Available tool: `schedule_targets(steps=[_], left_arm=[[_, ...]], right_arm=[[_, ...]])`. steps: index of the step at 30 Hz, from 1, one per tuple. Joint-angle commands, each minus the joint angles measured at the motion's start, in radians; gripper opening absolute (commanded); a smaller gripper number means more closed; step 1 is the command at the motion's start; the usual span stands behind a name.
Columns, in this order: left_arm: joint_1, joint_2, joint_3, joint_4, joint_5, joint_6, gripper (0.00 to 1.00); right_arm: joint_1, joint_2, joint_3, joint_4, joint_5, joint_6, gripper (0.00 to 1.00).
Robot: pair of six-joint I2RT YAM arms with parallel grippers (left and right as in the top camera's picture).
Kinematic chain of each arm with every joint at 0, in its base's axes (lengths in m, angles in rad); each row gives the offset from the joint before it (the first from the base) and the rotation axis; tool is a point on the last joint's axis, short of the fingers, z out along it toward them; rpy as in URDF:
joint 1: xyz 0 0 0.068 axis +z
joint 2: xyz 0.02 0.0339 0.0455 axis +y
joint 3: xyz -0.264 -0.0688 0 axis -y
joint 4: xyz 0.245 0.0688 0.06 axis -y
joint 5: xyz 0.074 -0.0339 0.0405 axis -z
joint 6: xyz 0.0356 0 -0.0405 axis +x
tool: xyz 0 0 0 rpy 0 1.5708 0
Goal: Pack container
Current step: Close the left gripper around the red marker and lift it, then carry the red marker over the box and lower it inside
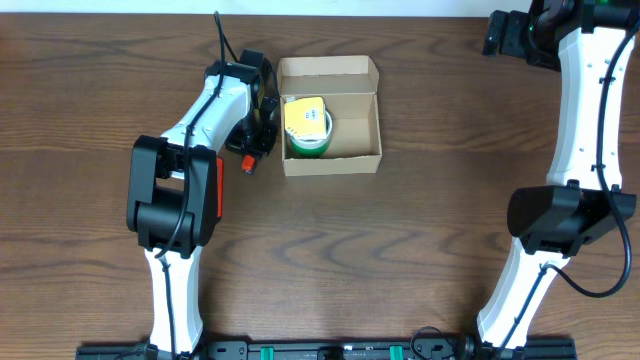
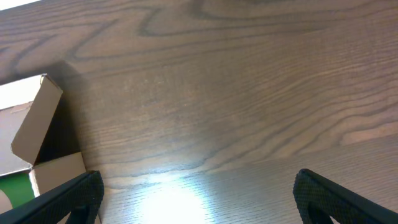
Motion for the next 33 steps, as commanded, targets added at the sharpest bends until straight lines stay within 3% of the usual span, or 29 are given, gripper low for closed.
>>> schedule_targets(steps=[1,5,15,33], left_arm=[[-0.001,0.013,0.023,-0.006,-0.007,-0.026,0.13],[-0.001,0.012,0.057,-0.042,-0.013,-0.041,0.06],[0.000,0.012,0.301,-0.241,-0.110,-0.127,0.06],[-0.042,0.012,0.882,-0.660,-0.056,-0.425,0.05]], right_arm=[[0.001,-0.012,0.010,-0.002,-0.004,0.014,0.99],[0.001,-0.012,0.010,-0.002,-0.004,0.014,0.99],[0.001,-0.012,0.010,-0.002,-0.004,0.014,0.99],[0.001,-0.012,0.010,-0.002,-0.004,0.014,0.99]])
